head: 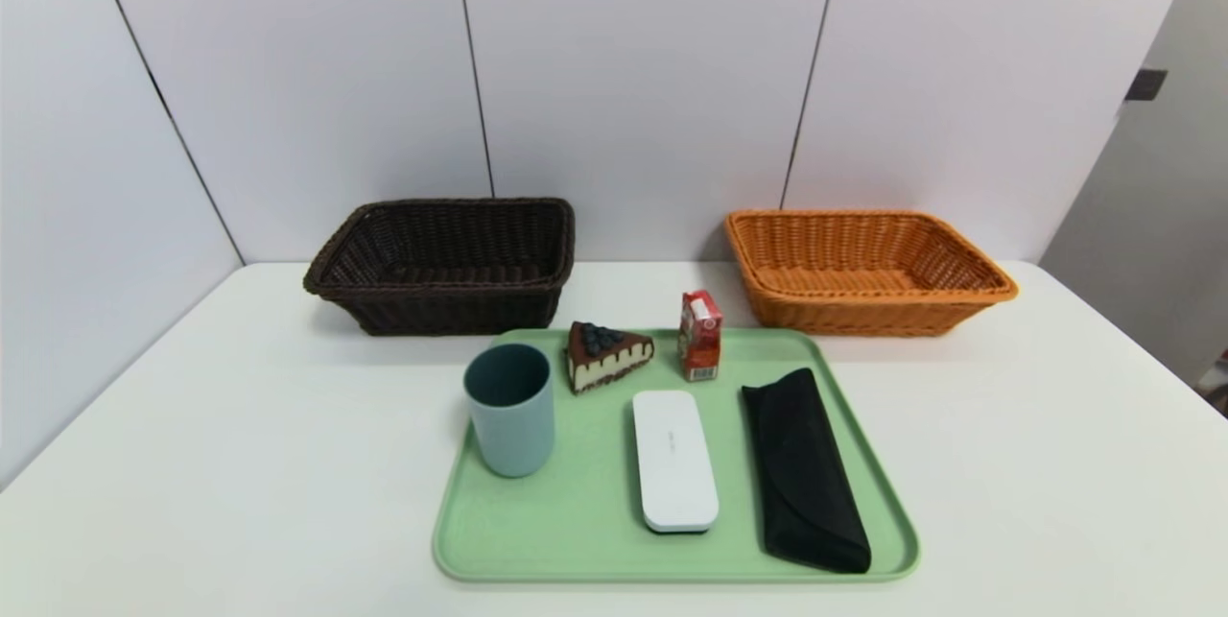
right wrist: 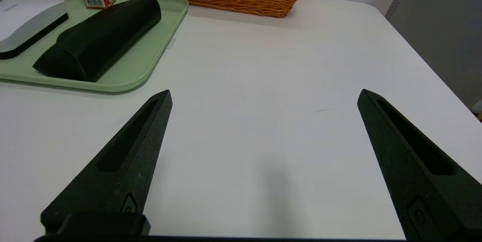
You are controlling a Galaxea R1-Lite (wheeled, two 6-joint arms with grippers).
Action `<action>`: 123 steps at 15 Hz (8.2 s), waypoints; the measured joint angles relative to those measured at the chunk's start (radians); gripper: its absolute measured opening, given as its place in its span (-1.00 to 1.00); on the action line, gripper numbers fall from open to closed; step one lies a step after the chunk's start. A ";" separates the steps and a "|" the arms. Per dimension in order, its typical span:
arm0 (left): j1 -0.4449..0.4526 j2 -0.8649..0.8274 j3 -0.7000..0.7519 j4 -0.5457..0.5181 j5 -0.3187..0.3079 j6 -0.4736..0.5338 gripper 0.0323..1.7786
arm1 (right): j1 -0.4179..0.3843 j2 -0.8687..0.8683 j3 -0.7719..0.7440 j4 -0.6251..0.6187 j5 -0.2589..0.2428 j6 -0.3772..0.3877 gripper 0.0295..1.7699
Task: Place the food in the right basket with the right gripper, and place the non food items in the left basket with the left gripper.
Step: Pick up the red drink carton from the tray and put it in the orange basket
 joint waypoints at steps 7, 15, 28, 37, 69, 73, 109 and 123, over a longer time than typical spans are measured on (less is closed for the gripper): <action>0.000 0.000 0.000 -0.002 0.001 0.003 0.90 | 0.000 0.000 -0.005 0.008 -0.002 0.029 0.92; 0.000 0.018 -0.157 0.157 -0.015 0.003 0.90 | -0.001 0.341 -0.421 0.094 0.039 0.107 0.92; -0.056 0.987 -1.151 0.511 -0.123 -0.194 0.90 | 0.196 1.065 -0.950 0.302 0.081 0.370 0.92; -0.202 1.259 -1.228 0.466 -0.041 -0.237 0.90 | 0.520 1.531 -1.374 0.633 -0.051 0.716 0.92; -0.242 1.218 -1.077 0.467 -0.037 -0.257 0.90 | 0.595 2.221 -1.946 0.699 -0.215 0.745 0.92; -0.242 1.208 -1.064 0.467 -0.037 -0.257 0.90 | 0.595 2.234 -1.946 0.695 -0.216 0.748 0.92; -0.242 1.154 -1.059 0.503 -0.038 -0.256 0.90 | 0.232 2.026 -1.948 0.549 -0.129 0.601 -0.56; -0.242 1.132 -1.014 0.510 -0.043 -0.254 0.90 | 0.249 2.265 -1.948 0.446 -0.199 0.586 -0.40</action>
